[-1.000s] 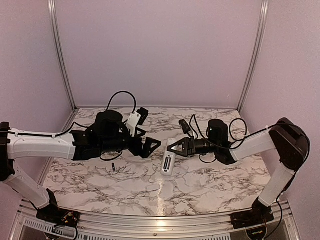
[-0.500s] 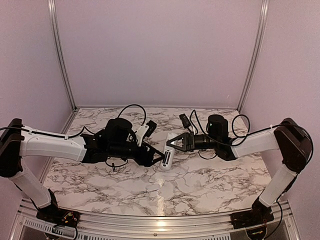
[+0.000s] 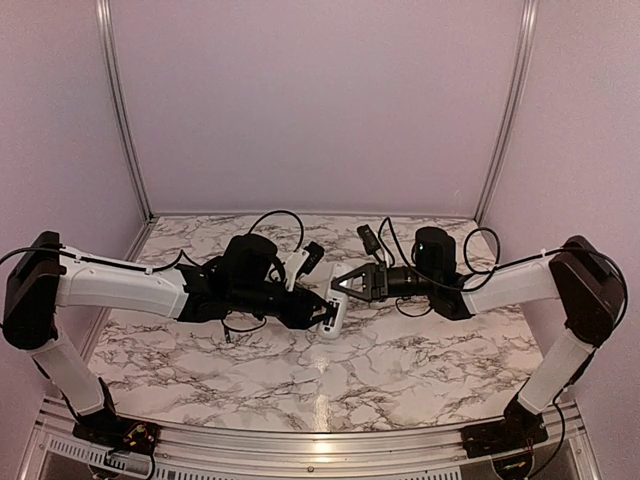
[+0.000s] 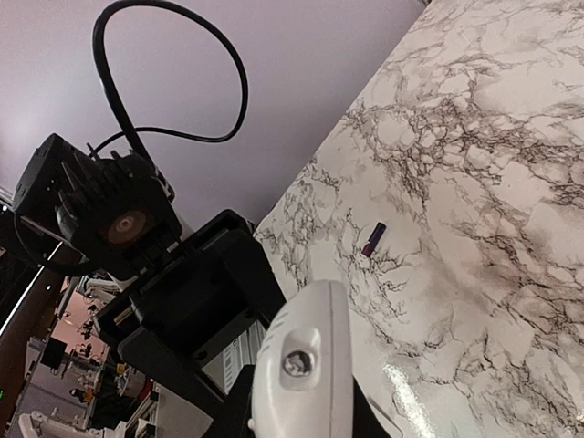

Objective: Load the batteries into the remote control
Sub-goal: Adjust the battery in the battery compartment.

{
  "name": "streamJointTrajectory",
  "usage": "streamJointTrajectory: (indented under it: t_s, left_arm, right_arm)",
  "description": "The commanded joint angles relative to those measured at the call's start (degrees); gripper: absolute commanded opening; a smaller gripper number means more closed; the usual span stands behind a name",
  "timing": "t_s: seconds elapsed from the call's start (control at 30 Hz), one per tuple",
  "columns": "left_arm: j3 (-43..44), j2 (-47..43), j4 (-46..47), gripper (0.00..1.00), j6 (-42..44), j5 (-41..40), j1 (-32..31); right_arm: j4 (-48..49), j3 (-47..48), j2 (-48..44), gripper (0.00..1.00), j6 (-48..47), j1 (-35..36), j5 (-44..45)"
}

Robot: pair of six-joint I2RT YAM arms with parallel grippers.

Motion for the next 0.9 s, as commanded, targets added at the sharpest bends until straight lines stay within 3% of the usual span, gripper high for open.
streamJointTrajectory:
  t_s: [0.0, 0.13, 0.27, 0.4, 0.47, 0.67, 0.87]
  left_arm:
    - [1.5, 1.6, -2.0, 0.37, 0.0, 0.7, 0.6]
    - [1.6, 2.0, -2.5, 0.28, 0.2, 0.1, 0.9]
    - [1.7, 1.8, -2.6, 0.29, 0.3, -0.4, 1.1]
    - [1.5, -0.3, -3.6, 0.70, 0.6, -1.0, 1.6]
    - [0.0, -3.0, -4.1, 0.85, 0.1, -4.6, 1.9]
    - [-7.1, -13.4, -6.6, 0.93, -6.7, -17.5, 4.2]
    - [-9.0, -17.2, -21.9, 0.94, -16.3, -28.5, 5.8]
  right_arm:
    - [1.4, 1.8, -2.2, 0.00, -0.5, 0.5, -0.7]
    - [3.1, 1.5, -2.2, 0.00, 0.6, 0.5, -1.5]
    - [4.0, 1.5, -1.6, 0.00, 1.2, 0.4, -1.9]
    - [2.4, 1.0, -0.9, 0.00, 0.4, -0.8, -1.1]
    - [2.4, 0.1, -0.7, 0.00, 0.3, -2.3, -1.1]
    - [-1.2, -1.4, -1.0, 0.00, -2.9, -5.6, -1.2]
    - [-6.2, -0.9, -0.7, 0.00, -6.8, -6.5, -0.7]
